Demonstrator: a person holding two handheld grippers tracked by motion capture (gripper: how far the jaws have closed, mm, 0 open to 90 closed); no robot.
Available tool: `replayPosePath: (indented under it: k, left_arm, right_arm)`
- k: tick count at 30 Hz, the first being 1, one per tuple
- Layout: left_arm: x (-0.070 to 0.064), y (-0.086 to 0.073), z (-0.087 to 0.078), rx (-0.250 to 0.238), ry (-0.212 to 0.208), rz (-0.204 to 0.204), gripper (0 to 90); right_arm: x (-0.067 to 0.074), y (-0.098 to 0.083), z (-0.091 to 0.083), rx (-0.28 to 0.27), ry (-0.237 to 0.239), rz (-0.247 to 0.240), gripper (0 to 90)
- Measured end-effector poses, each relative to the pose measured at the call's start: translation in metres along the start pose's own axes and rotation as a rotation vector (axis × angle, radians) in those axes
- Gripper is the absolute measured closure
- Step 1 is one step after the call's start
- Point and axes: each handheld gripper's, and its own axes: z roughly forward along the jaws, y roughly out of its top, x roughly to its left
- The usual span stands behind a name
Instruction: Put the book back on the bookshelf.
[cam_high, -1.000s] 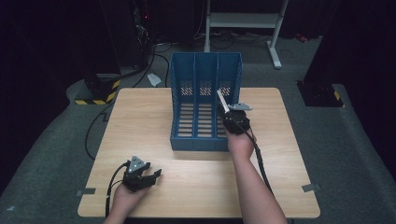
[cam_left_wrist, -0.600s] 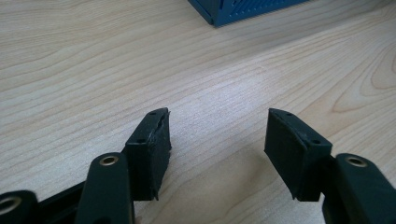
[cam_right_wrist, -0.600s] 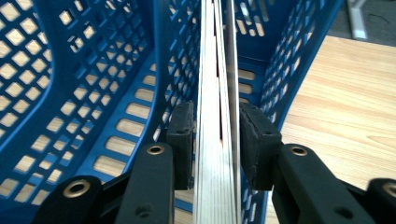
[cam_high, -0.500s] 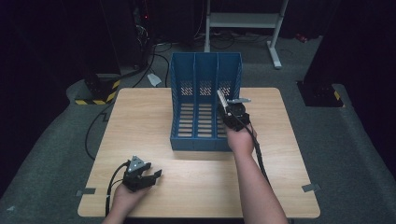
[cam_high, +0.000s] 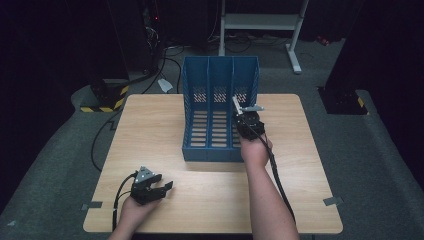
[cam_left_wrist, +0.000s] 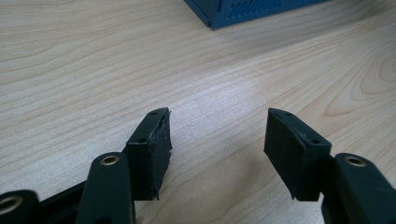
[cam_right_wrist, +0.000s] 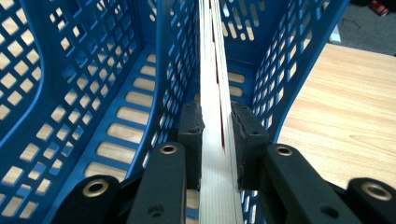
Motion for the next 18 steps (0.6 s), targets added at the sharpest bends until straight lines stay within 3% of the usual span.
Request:
replayPosePath:
  k: [8, 18]
  left_arm:
    - [0.0018, 0.0004, 0.0004, -0.004, 0.0, -0.008, 41.1]
    - [0.0013, 0.0001, 0.0002, -0.002, -0.008, -0.009, 41.0]
  right_arm:
    - [-0.0027, -0.0026, -0.006, -0.055, -0.015, 0.043, 76.1]
    - [-0.0052, -0.0024, -0.0091, -0.085, -0.085, 0.088, 76.1]
